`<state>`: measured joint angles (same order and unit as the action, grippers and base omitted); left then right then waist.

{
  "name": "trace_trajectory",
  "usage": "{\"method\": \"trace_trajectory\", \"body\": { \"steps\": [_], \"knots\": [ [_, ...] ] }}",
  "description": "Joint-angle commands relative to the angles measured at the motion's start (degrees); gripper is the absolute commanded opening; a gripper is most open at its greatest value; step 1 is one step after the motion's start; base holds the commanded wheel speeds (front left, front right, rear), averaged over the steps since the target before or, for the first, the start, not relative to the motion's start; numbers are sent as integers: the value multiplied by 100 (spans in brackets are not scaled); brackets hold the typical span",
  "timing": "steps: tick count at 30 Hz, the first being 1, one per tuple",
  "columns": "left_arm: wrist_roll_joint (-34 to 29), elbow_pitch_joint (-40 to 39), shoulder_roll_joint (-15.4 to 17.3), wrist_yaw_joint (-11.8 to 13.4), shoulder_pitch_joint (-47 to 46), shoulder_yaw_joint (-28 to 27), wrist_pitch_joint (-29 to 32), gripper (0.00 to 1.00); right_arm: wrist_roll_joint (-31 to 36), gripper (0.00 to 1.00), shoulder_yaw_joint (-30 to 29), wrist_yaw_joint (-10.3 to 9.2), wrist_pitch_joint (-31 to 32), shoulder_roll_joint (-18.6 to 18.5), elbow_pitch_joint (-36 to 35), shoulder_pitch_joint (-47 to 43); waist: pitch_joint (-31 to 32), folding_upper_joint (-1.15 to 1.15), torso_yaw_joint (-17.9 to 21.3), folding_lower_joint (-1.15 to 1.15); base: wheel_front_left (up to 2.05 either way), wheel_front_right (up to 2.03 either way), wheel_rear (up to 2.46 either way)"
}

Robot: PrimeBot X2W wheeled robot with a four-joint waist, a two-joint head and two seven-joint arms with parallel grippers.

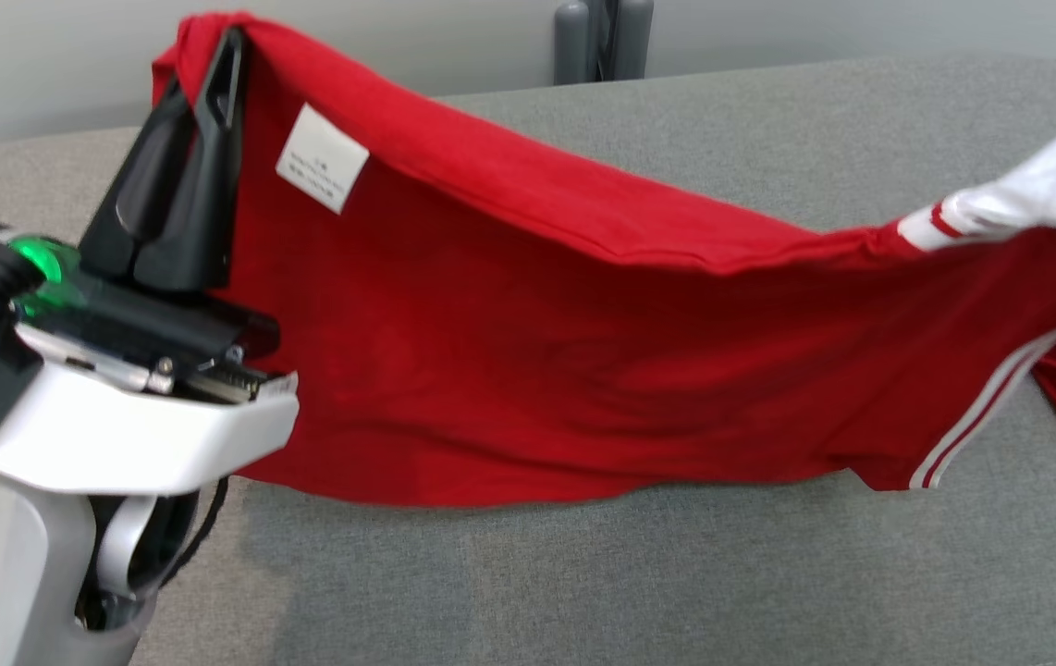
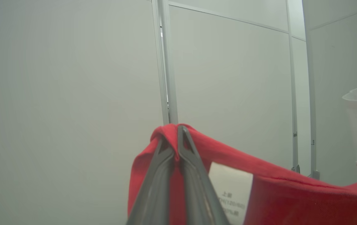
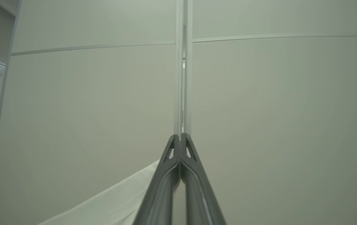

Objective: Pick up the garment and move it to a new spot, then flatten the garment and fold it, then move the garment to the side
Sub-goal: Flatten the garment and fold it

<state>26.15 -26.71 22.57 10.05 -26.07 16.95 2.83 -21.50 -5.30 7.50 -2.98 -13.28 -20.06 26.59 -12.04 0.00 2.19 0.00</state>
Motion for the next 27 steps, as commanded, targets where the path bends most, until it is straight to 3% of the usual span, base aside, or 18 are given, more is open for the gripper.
{"method": "trace_trajectory", "body": {
  "steps": [1,3,7,11,15,21,27],
  "knots": [
    [-35,92,-17,-47,-233,-2,-14,0,-26,0,38,-2,-16,-88,147,201,-115,0,-1,0,0,0,0],
    [-18,185,-49,-94,-383,12,-29,0,-37,0,122,-2,-49,-136,256,356,-180,0,-5,0,0,0,0],
    [49,1070,-197,-379,-1464,126,14,0,-265,0,628,-2,-72,-435,1119,1455,-621,0,-79,0,0,0,0],
    [120,2188,-449,-672,-2592,227,-25,0,-425,0,1094,-2,-195,-693,2112,2644,-934,0,-182,0,0,0,0],
    [108,3452,-726,-822,-3738,244,-120,0,-686,0,1514,-2,-405,-707,3056,3903,-1217,0,-290,0,0,0,0],
    [122,5237,-1048,-949,-5091,161,-453,0,-1143,0,1832,-2,-905,-403,4591,5571,-1371,0,-355,0,0,0,0],
    [133,6358,-1188,-1017,-5700,108,-780,0,-1497,0,1996,-2,-1118,-163,5614,6310,-1382,0,-319,0,0,0,0]
  ]
}}
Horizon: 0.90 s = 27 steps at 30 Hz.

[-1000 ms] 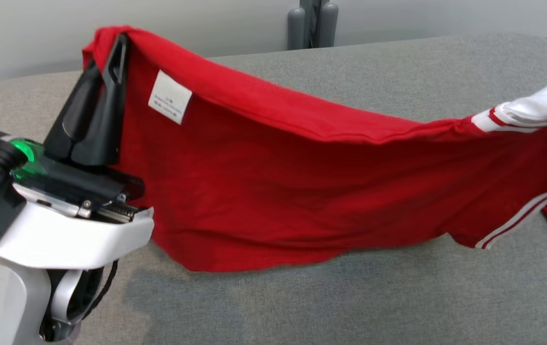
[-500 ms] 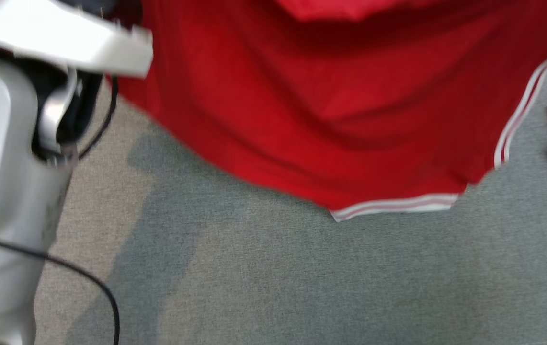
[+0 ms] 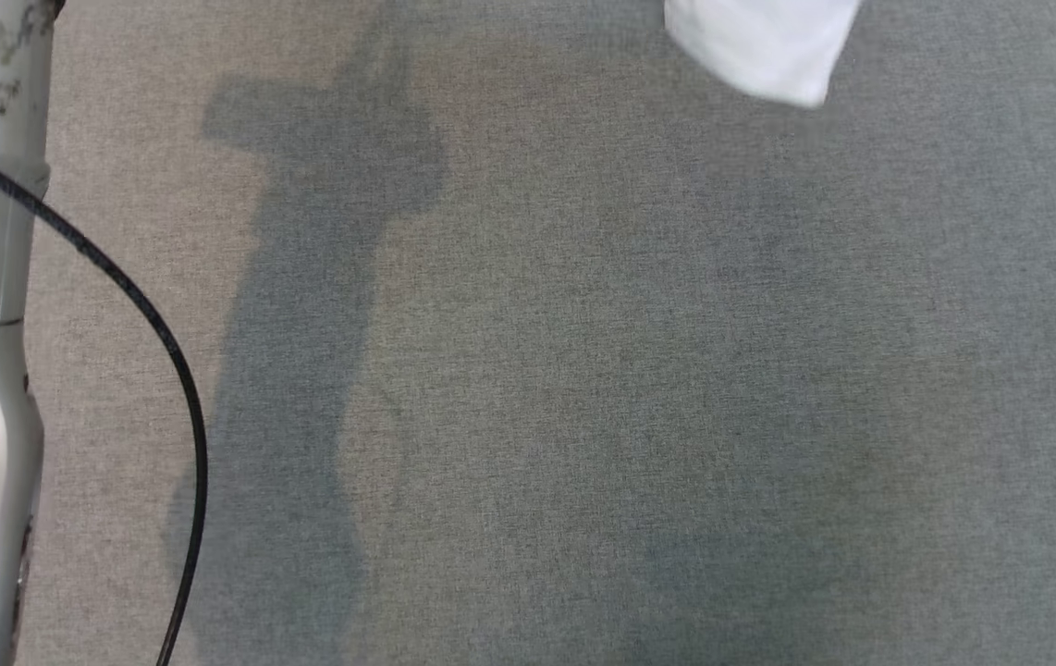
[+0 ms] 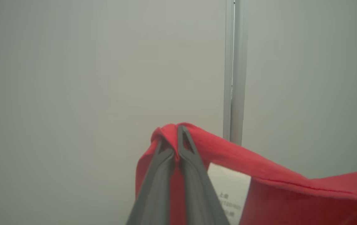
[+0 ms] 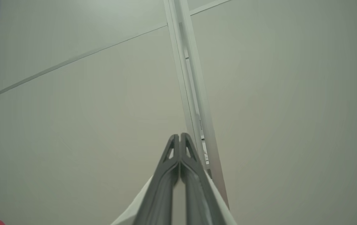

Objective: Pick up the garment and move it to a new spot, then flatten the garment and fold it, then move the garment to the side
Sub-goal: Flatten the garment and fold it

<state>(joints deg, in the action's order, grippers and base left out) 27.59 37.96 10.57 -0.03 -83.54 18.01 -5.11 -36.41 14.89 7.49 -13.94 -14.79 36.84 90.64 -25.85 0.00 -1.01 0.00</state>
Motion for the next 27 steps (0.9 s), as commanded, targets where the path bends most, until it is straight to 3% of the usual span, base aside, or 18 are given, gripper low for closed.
{"method": "trace_trajectory", "body": {
  "steps": [1,8,14,21,27],
  "knots": [
    [-2,93,-14,-33,-13,7,-11,0,-48,0,40,0,-26,21,104,-29,2,0,2,0,0,0,0],
    [254,1346,-232,-293,140,16,-57,0,-434,0,612,-1,-19,75,1018,-197,-133,0,39,0,0,0,0],
    [571,2099,-393,-562,943,-31,-493,0,-1013,0,1144,0,17,7,1171,-1211,-193,0,62,0,0,0,0],
    [754,2259,-491,-703,2196,1,-954,0,-1927,0,1349,0,-109,-205,548,-3180,-48,0,65,0,0,0,0],
    [589,1323,-376,-735,3464,-10,-1005,0,-2316,0,1307,0,-140,-409,-513,-5032,260,0,45,0,0,0,0]
  ]
}}
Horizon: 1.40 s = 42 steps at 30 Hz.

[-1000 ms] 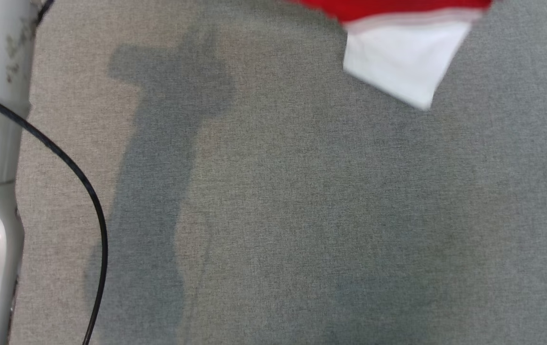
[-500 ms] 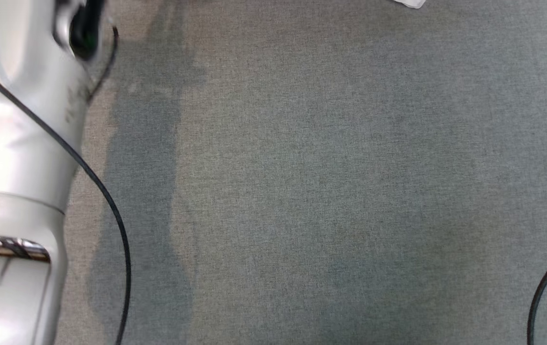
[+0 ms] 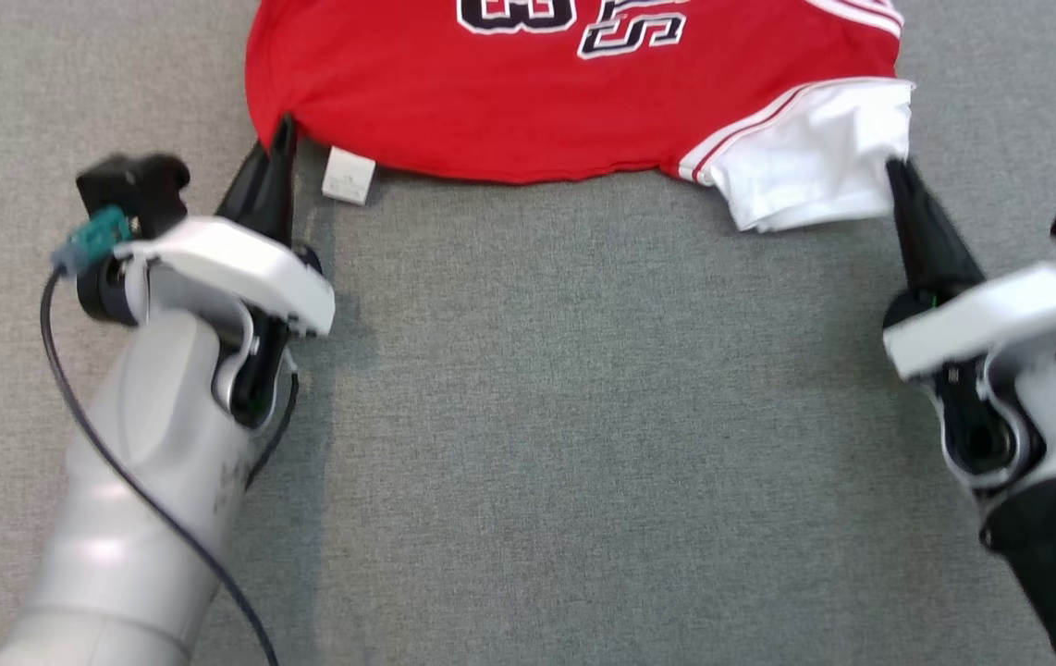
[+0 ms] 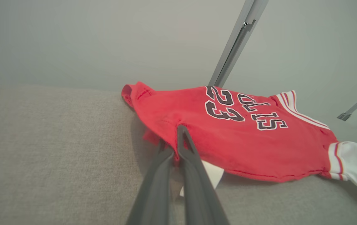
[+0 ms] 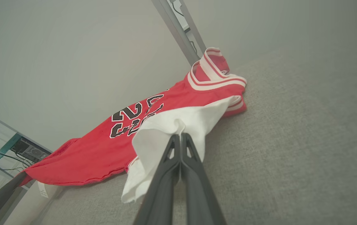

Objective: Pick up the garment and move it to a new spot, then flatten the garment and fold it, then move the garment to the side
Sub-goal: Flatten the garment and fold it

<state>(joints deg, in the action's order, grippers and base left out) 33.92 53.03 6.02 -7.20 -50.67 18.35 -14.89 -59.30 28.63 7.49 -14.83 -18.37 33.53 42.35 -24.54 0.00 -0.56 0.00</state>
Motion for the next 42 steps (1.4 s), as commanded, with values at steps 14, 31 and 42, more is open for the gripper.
{"method": "trace_trajectory", "body": {
  "steps": [14,31,42],
  "knots": [
    [-114,-4555,1055,1007,4065,-252,964,0,85,0,-1255,0,656,-234,-3025,-3986,1242,0,217,0,0,0,0],
    [-323,-8253,1861,2576,6626,-584,2671,0,1756,0,-3286,0,3930,1052,-5858,-6402,1691,0,249,0,0,0,0],
    [-292,-8586,1961,2635,6579,-483,3026,0,2170,0,-3627,0,4566,1500,-6501,-6049,1324,0,179,0,0,0,0]
  ]
}}
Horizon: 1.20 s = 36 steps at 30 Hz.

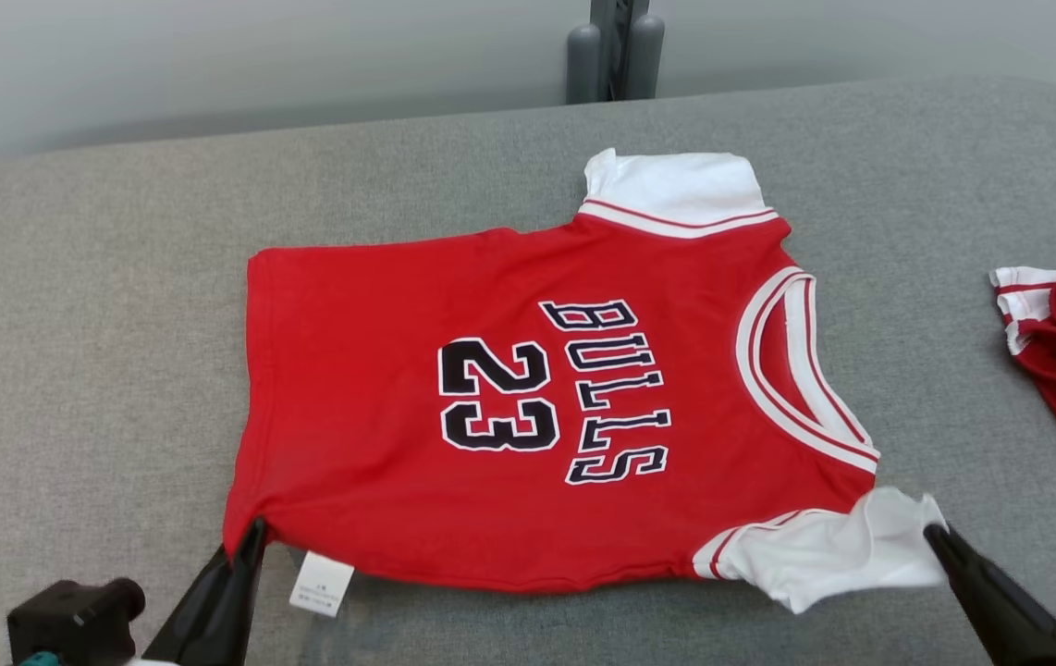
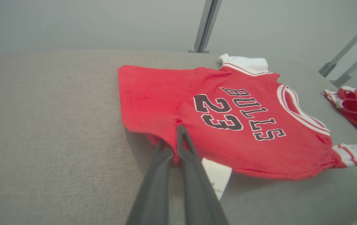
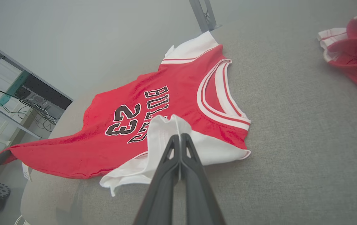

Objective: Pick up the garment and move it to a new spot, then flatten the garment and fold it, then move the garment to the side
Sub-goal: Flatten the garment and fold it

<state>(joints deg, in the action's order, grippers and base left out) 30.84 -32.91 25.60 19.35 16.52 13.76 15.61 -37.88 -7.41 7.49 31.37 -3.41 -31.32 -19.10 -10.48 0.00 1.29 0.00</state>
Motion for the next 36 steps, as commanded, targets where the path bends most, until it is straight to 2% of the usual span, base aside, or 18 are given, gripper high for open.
{"method": "trace_trajectory", "body": {
  "steps": [1,5,17,28,33,35,36],
  "knots": [
    [50,28,-26,-69,-216,-12,-55,0,39,0,-17,0,-123,8,9,214,-143,0,-7,0,0,0,0],
    [135,254,-52,-257,-539,45,-106,0,-5,0,176,0,-299,-95,266,748,-446,0,9,0,0,0,0],
    [381,1099,-145,-579,-1550,-146,-303,0,-133,0,887,0,-1170,-935,1741,2731,-1506,0,-43,0,0,0,0],
    [647,1435,-202,-650,-1676,-214,-277,0,-209,0,1489,0,-2133,-1383,2734,3571,-1760,0,-154,0,0,0,0],
    [740,1666,-332,-773,-1813,-97,-343,0,-250,0,1751,0,-2548,-1483,3171,3721,-1745,0,-193,0,0,0,0],
    [749,1773,-387,-818,-1888,-57,-392,87,-292,0,1840,0,-2680,-1476,3313,3735,-1705,0,-191,0,0,0,0],
    [739,1826,-413,-821,-1905,-38,-437,100,-303,38,1880,0,-2747,-1465,3379,3728,-1668,0,-181,0,0,0,0]
  ]
}}
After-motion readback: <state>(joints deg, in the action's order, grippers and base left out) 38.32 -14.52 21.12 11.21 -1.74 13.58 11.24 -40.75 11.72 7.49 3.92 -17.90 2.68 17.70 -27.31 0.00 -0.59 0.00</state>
